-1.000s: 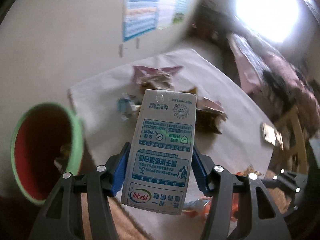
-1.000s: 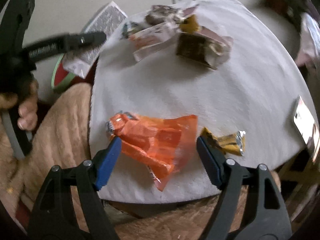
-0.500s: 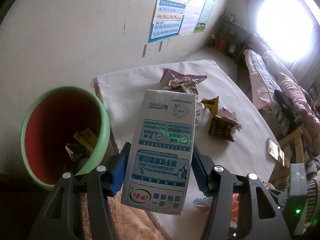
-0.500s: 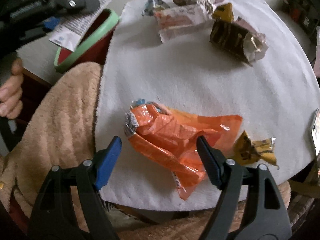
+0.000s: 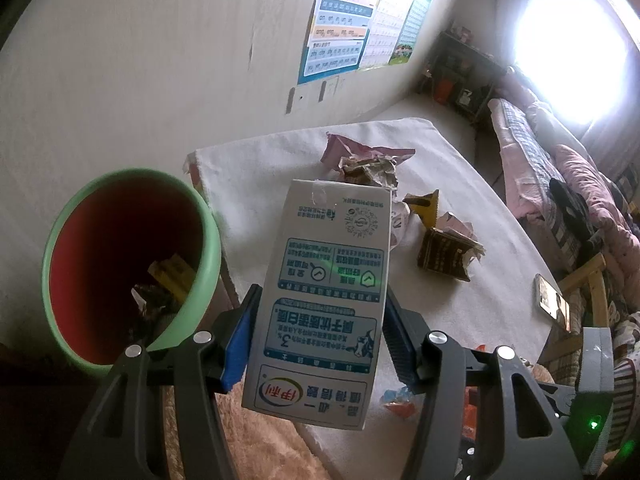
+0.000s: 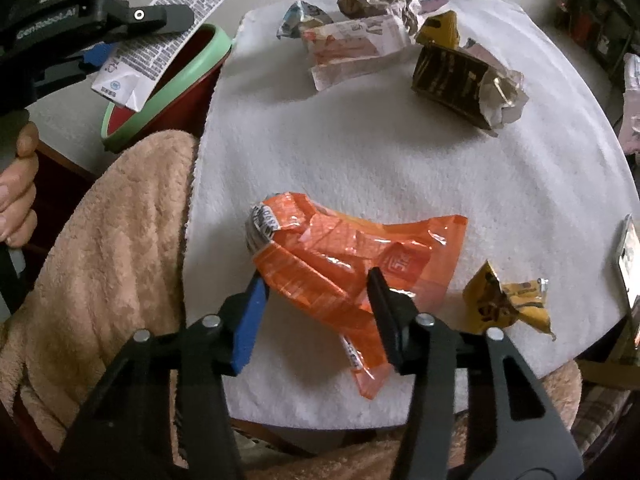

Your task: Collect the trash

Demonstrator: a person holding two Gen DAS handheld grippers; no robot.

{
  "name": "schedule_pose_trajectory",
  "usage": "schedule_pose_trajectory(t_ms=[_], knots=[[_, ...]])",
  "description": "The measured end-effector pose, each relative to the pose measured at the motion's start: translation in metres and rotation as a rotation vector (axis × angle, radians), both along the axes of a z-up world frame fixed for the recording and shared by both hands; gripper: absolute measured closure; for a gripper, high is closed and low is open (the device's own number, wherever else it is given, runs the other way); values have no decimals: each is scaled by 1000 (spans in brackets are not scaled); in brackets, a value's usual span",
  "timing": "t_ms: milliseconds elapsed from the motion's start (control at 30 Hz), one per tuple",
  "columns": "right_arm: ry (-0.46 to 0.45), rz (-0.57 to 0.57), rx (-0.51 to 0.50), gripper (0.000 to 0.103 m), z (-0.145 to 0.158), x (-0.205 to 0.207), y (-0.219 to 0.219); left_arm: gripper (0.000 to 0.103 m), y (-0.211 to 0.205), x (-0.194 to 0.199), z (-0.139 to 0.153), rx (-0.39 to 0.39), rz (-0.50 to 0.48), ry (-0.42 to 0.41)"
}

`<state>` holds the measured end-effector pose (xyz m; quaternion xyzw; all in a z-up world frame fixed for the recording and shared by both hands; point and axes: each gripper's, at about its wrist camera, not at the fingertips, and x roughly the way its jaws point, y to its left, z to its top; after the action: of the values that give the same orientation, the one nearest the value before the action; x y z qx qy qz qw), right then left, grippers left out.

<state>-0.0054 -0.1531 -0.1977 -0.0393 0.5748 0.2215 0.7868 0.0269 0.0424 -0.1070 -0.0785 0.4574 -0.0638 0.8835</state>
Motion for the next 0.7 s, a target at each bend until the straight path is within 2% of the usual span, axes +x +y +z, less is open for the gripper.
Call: schedule_pose_trajectory(t_ms=[300,467,700], knots=[[-4,-4,10,57,4,-2,-1,48,3,-2,0,4,4,-4],[11,-2,-4,51,-5,2,8,48,12,-4,-3,0,25,-9],[-66,-42,36,57,11,0,2,48,21,-11,3,3,56,-28]])
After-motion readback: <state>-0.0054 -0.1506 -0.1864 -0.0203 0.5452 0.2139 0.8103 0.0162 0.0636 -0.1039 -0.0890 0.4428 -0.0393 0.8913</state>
